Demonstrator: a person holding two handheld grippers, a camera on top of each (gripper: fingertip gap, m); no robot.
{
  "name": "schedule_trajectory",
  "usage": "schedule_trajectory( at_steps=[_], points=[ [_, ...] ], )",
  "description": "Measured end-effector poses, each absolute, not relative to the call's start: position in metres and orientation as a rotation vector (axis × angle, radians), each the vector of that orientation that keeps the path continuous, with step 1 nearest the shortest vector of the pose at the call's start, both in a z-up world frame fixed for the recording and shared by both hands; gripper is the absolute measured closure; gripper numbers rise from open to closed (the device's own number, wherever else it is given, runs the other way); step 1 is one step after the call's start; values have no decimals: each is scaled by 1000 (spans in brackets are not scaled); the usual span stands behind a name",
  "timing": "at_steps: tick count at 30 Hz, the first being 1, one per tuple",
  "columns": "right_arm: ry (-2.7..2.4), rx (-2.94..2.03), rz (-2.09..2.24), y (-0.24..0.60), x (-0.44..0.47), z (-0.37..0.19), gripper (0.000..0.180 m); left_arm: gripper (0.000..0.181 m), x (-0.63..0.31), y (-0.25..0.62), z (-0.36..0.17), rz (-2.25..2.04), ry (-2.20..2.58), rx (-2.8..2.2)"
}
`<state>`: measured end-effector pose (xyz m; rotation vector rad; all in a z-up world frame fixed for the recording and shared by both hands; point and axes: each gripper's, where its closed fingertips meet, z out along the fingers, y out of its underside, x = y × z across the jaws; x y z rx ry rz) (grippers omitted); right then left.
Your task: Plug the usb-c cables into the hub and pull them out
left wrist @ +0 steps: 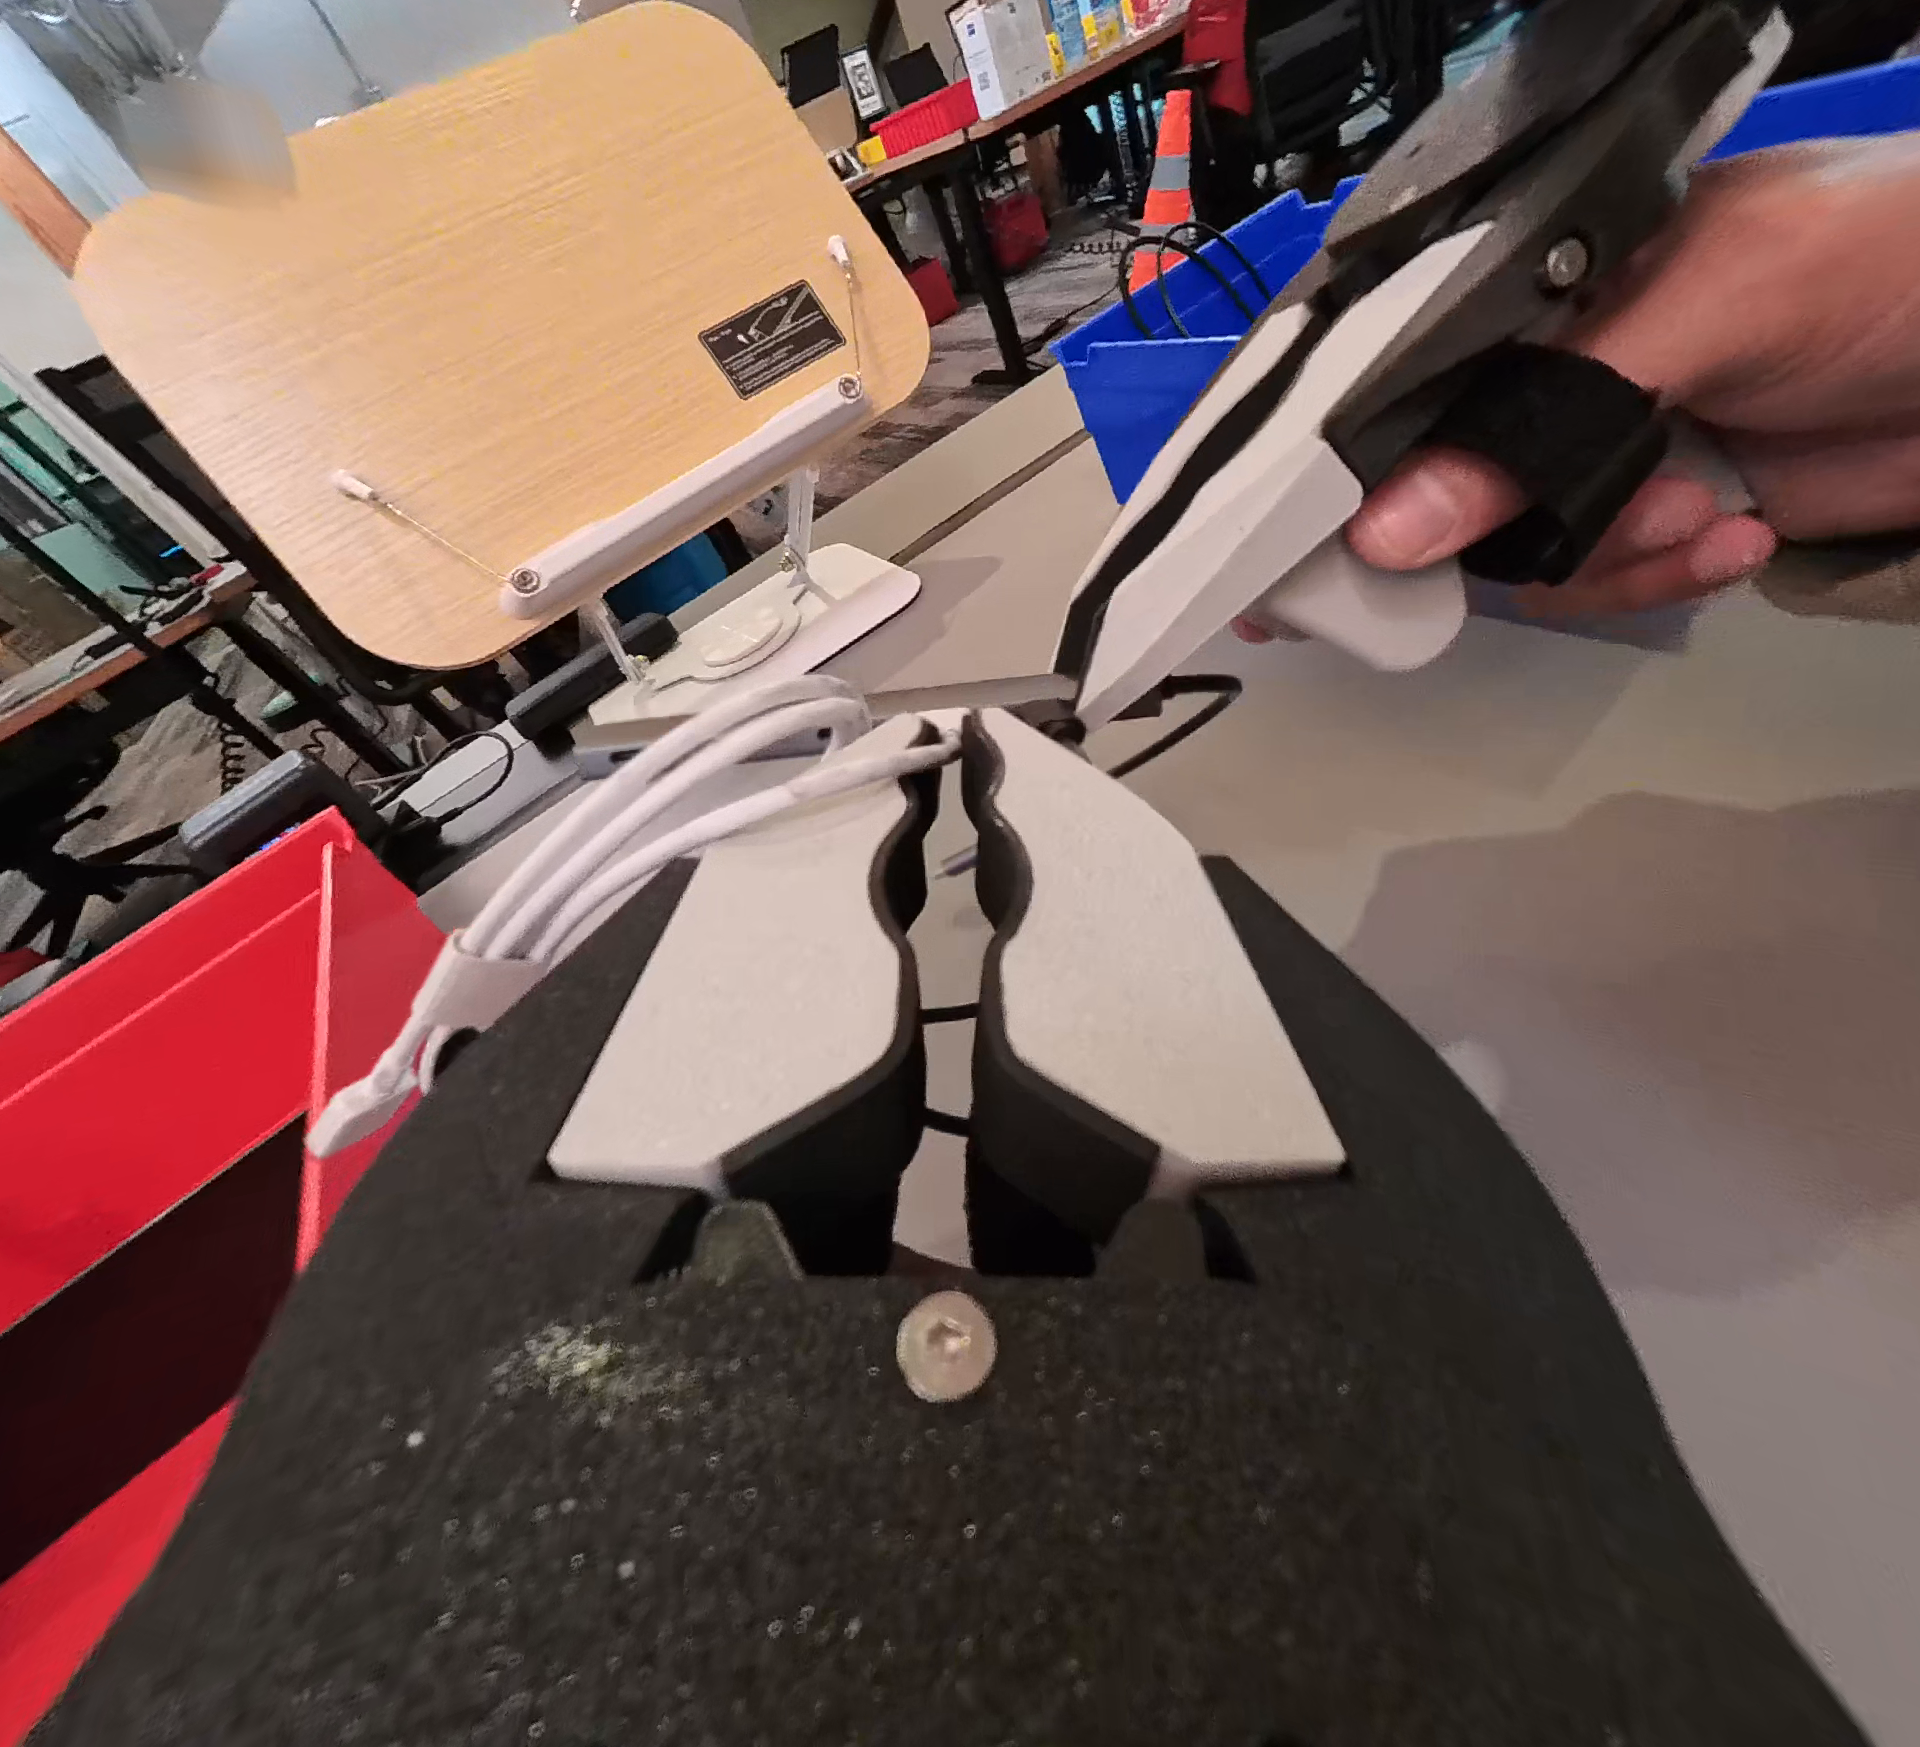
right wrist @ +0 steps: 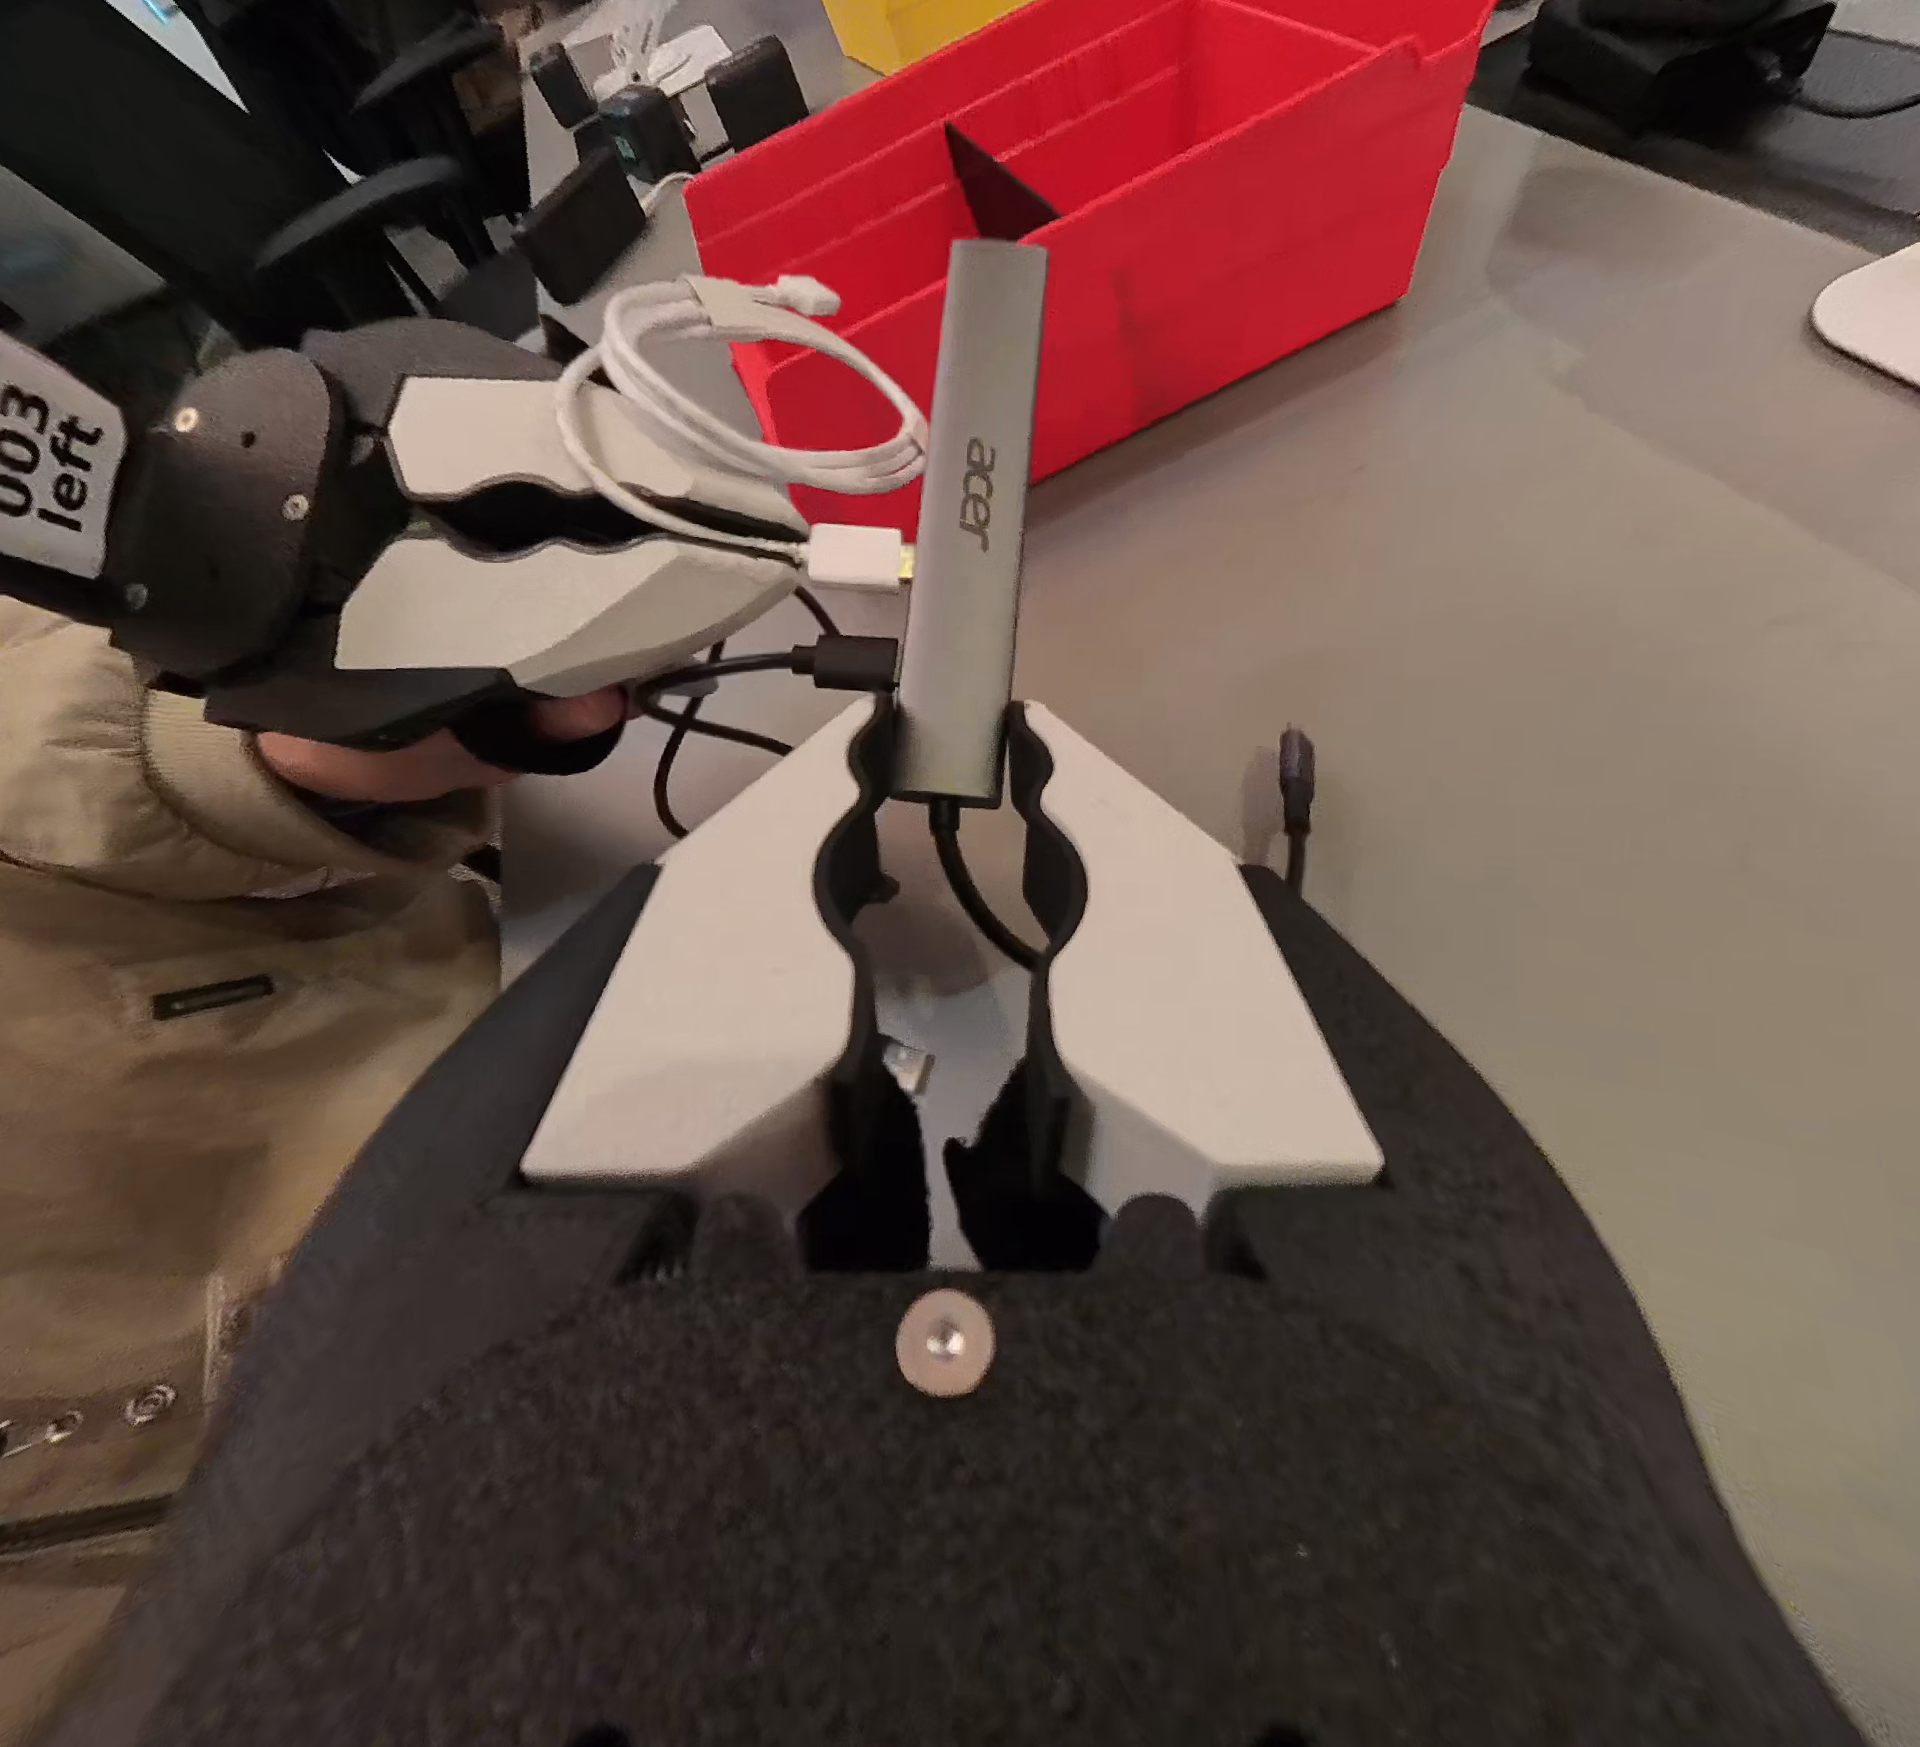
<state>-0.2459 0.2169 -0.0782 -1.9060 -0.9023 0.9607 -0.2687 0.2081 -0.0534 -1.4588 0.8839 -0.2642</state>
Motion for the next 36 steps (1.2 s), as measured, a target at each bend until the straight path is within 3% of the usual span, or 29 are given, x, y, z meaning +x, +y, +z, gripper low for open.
schedule_trajectory(
  at_steps=[2,5,9,18,21,27,29,36],
  points=[
    [-927,-1921,992,214,-245,-81,159,177,-267,205,-54,-270,916,-1439],
    [-962,-1901,1188,199,-253,-80,134,177,-264,201,-54,-266,933,-1427],
    [-920,-1878,1380,191,-260,-84,122,177,-262,199,-58,-254,968,-1426],
    [-842,-1794,1621,189,-258,-81,114,177,-257,191,-66,-276,1046,-1415],
    [-843,-1820,1631,188,-254,-84,116,177,-257,190,-72,-267,1076,-1442],
    [-1264,-1795,787,190,-257,-114,125,177,-258,193,-72,-319,1037,-1479],
    [-1280,-1796,642,195,-257,-120,137,177,-258,192,-73,-329,1054,-1480],
    [-1024,-1861,1238,189,-254,-107,131,177,-257,188,-83,-336,1108,-1481]
  ],
)
